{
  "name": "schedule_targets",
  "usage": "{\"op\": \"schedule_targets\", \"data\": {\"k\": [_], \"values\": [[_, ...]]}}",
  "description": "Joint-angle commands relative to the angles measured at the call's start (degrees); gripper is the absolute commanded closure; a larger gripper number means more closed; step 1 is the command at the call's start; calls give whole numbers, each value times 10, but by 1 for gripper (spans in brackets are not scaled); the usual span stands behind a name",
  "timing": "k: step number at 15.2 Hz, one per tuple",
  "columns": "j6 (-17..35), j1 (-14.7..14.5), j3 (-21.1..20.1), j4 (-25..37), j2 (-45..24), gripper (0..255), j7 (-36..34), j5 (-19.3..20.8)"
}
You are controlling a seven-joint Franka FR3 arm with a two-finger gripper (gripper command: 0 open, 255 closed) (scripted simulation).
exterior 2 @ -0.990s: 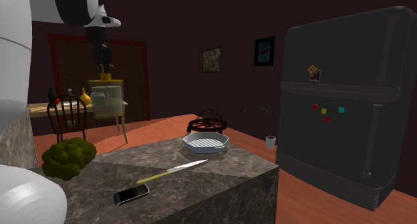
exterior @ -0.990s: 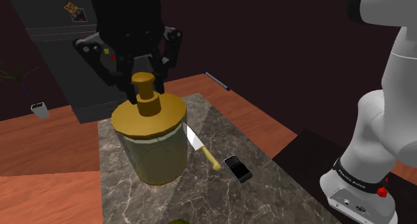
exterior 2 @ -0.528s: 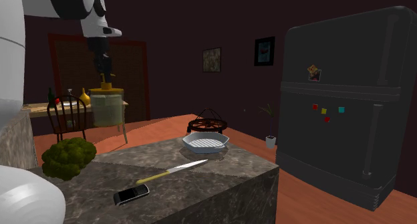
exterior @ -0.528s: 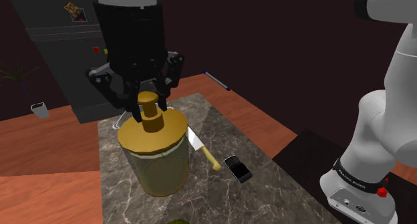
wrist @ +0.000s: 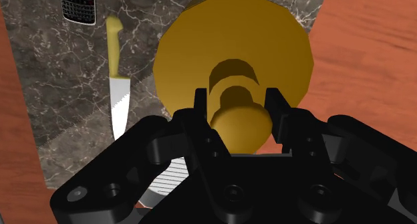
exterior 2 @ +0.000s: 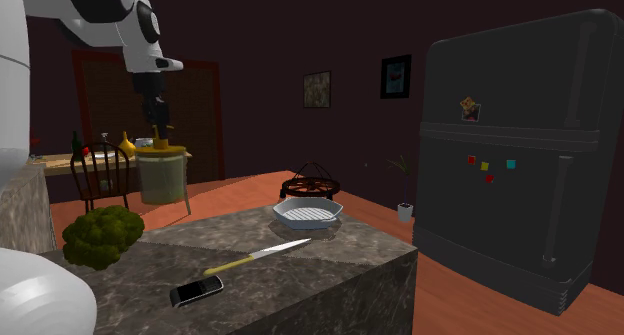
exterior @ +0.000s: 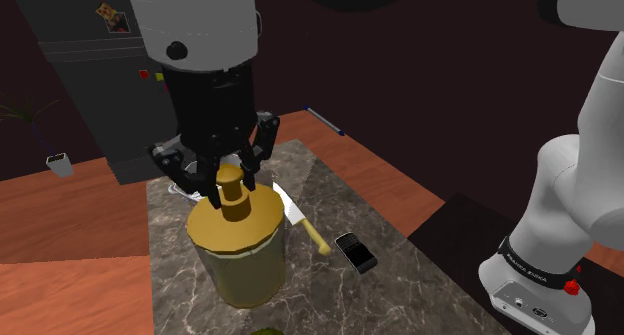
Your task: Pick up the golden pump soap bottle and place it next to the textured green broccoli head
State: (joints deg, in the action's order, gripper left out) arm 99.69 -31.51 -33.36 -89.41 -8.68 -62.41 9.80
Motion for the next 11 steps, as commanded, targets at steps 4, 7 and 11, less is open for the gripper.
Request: {"op": "schedule_targets", "data": {"k": [4, 7, 11], "values": [[41, 3, 1, -41, 2, 255, -3, 0], [64, 4, 2, -64, 2, 255, -5, 1], [93, 5, 3, -93, -1, 255, -9, 4]]}}
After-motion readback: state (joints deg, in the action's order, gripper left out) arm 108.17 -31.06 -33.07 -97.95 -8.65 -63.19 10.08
